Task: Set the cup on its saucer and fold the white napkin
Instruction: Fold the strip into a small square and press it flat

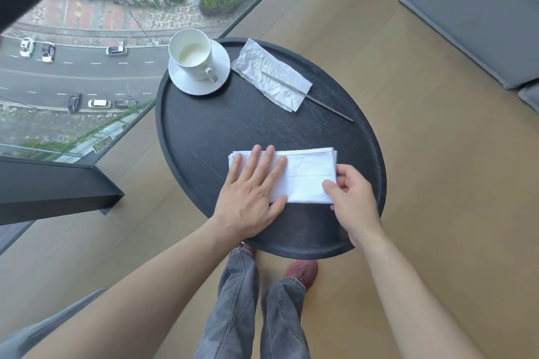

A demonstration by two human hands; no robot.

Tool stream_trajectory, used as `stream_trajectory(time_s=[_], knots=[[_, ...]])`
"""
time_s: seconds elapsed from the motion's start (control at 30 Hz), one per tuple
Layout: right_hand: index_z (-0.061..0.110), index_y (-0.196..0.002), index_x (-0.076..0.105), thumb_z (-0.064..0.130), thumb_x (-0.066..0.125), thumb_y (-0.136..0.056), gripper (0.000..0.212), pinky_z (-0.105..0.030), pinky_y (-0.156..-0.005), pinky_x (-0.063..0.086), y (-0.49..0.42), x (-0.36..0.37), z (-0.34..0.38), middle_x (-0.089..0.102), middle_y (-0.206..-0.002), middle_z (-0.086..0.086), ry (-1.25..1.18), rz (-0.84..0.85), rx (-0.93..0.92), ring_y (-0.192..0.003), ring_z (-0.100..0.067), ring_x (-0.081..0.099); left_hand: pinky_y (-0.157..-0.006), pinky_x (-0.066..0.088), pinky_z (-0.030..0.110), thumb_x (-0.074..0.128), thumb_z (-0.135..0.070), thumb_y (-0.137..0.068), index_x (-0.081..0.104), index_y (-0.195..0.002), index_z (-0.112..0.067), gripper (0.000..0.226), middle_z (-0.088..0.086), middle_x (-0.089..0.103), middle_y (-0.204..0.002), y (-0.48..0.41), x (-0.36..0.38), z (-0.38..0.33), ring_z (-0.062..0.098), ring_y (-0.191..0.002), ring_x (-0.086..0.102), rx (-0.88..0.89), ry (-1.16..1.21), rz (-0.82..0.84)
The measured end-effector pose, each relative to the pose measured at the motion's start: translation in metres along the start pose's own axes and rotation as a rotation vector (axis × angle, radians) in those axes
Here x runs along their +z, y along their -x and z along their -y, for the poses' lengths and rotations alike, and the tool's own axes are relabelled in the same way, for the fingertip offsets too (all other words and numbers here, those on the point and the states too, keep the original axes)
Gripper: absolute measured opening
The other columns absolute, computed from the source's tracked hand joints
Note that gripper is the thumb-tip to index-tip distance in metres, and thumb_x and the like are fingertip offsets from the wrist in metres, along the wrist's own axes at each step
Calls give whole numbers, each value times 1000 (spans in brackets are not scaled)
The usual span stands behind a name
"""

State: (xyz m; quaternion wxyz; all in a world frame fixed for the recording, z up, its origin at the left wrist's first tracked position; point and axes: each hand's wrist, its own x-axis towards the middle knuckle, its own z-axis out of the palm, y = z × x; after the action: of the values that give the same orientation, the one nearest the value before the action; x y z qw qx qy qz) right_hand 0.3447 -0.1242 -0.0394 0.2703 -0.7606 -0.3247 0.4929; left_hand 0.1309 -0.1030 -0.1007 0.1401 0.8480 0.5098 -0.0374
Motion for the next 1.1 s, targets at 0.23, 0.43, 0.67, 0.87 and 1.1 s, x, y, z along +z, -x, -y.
stream_trajectory(time_s=[0.23,0.43,0.67,0.87,1.1], knots=[[32,-108,67,11,58,-91,29,-50,-77,55,8,-11,4,66,-88,-11,27,-56,-169,-83,-31,62,-129,8,55,40,-59,-99,28,-165,-22,76,7,23,-174,-12,1,-22,33,-161,15,-4,36,20],[20,-113,69,4,57,-90,30,-30,-69,47,29,15,23,52,-78,0,140,-88,-326,-72,-17,52,-129,15,50,47,-51,-99,29,-164,-12,78,8,23,-173,6,-14,9,28,-161,16,-88,56,-98],[9,-136,58,14,53,-93,43,-36,-78,50,45,77,34,54,-96,-1,287,-76,-445,-86,-24,57,-130,8,46,32,-57,-103,18,-167,-17,76,0,14,-175,22,-4,40,22,-162,8,-144,21,24],[5,-148,46,14,53,-99,51,-41,-96,47,40,122,27,59,-120,-12,385,-14,-434,-117,-31,55,-130,-1,40,3,-57,-106,12,-168,-17,74,-2,3,-176,28,-8,48,19,-162,-3,-105,92,53],[-1,-131,62,4,48,-97,37,-47,-87,52,33,115,-4,65,-107,-14,410,7,-666,-99,-34,61,-131,8,40,30,-31,-100,19,-165,-5,71,10,14,-174,45,-21,45,22,-162,8,-301,353,-117]])
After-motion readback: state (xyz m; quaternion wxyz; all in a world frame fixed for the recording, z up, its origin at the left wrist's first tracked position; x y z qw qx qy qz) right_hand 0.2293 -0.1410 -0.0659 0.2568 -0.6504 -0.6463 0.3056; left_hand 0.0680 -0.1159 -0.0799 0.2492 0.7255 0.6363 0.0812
